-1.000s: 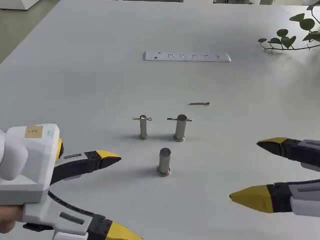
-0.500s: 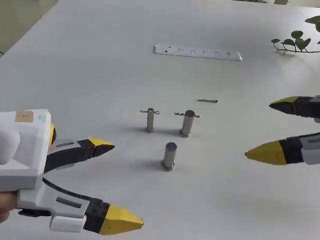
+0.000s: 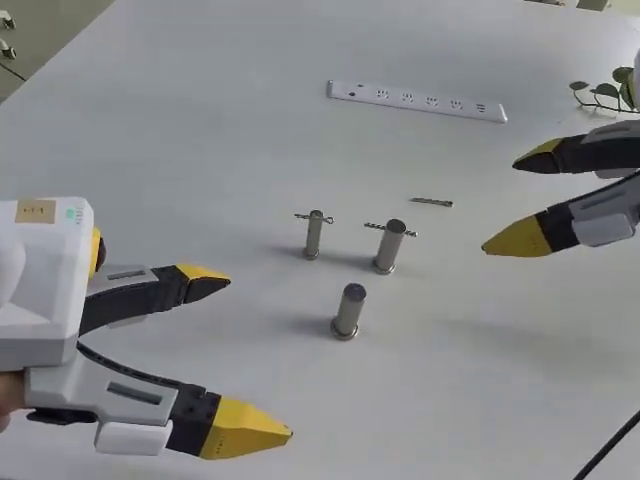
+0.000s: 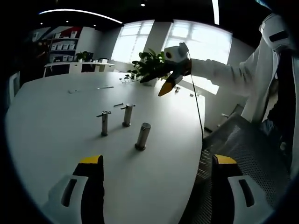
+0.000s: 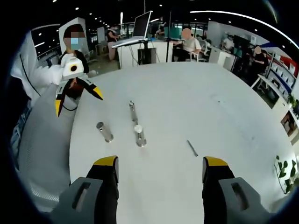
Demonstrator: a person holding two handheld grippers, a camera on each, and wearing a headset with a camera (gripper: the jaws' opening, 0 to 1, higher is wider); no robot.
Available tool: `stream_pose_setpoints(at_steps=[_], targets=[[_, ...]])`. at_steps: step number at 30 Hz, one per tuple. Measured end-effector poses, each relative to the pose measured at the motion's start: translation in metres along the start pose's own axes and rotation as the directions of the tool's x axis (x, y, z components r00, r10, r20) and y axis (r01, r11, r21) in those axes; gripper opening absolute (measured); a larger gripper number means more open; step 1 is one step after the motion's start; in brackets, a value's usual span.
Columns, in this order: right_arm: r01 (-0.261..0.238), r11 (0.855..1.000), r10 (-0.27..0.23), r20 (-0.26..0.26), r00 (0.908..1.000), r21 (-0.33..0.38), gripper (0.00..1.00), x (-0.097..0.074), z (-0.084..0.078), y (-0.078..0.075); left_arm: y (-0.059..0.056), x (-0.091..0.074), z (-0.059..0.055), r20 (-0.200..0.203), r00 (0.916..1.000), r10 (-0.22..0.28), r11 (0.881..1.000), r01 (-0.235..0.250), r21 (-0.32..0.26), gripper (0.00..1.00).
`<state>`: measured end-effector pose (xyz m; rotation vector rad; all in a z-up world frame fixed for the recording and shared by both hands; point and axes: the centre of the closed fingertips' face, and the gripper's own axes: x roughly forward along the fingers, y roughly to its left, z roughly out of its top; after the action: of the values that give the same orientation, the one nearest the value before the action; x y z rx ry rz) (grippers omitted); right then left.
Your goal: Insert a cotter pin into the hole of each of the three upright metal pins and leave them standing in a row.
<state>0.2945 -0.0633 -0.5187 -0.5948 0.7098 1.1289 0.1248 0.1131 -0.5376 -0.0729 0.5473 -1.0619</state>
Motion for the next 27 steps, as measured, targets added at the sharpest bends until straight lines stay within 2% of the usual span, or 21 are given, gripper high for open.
stream_pose_setpoints(at_steps=[2, 3, 6, 10, 15, 18, 22, 25, 27], targets=[[0.028, 0.997, -0.033, -0.072, 0.9968, -0.074, 0.64, 0.006, -0.008, -0.013, 0.001, -0.001, 0.001, 0.012, 0.9999, 0.000, 1.000, 0.001, -0.018, 0.95], [0.024, 0.996, -0.031, -0.091, 0.9954, -0.081, 0.62, 0.010, -0.010, -0.017, 0.001, -0.001, 0.001, 0.013, 0.9999, 0.001, 1.000, -0.001, -0.023, 0.95], [-0.028, 0.996, 0.016, -0.131, 0.9912, -0.086, 0.59, 0.025, -0.014, -0.020, 0.001, -0.001, 0.000, 0.013, 0.9999, 0.004, 1.000, -0.004, -0.030, 0.95], [-0.082, 0.993, 0.065, -0.184, 0.9808, -0.083, 0.44, 0.041, -0.021, -0.025, 0.002, -0.002, -0.001, -0.001, 0.9999, 0.011, 1.000, -0.011, -0.025, 0.94], [-0.094, 0.990, 0.068, -0.227, 0.9716, -0.107, 0.39, 0.059, -0.023, -0.039, 0.001, -0.003, -0.003, -0.008, 0.9999, 0.013, 0.999, -0.014, -0.033, 0.92], [-0.089, 0.989, 0.057, -0.248, 0.9670, -0.117, 0.33, 0.067, -0.023, -0.047, 0.002, -0.003, -0.004, -0.003, 0.9997, 0.023, 0.999, -0.023, -0.046, 0.93], [-0.073, 0.991, 0.039, -0.276, 0.9603, -0.116, 0.29, 0.079, -0.026, -0.066, 0.003, -0.004, -0.003, 0.008, 0.9997, 0.024, 0.998, -0.023, -0.063, 0.91], [-0.077, 0.992, 0.045, -0.289, 0.9561, -0.100, 0.21, 0.084, -0.029, -0.068, 0.004, -0.004, -0.005, 0.001, 0.9996, 0.027, 0.998, -0.027, -0.064, 0.91], [-0.089, 0.990, 0.052, -0.310, 0.9494, -0.108, 0.15, 0.089, -0.032, -0.072, 0.004, -0.004, -0.006, 0.004, 0.9995, 0.031, 0.997, -0.030, -0.075, 0.90]])
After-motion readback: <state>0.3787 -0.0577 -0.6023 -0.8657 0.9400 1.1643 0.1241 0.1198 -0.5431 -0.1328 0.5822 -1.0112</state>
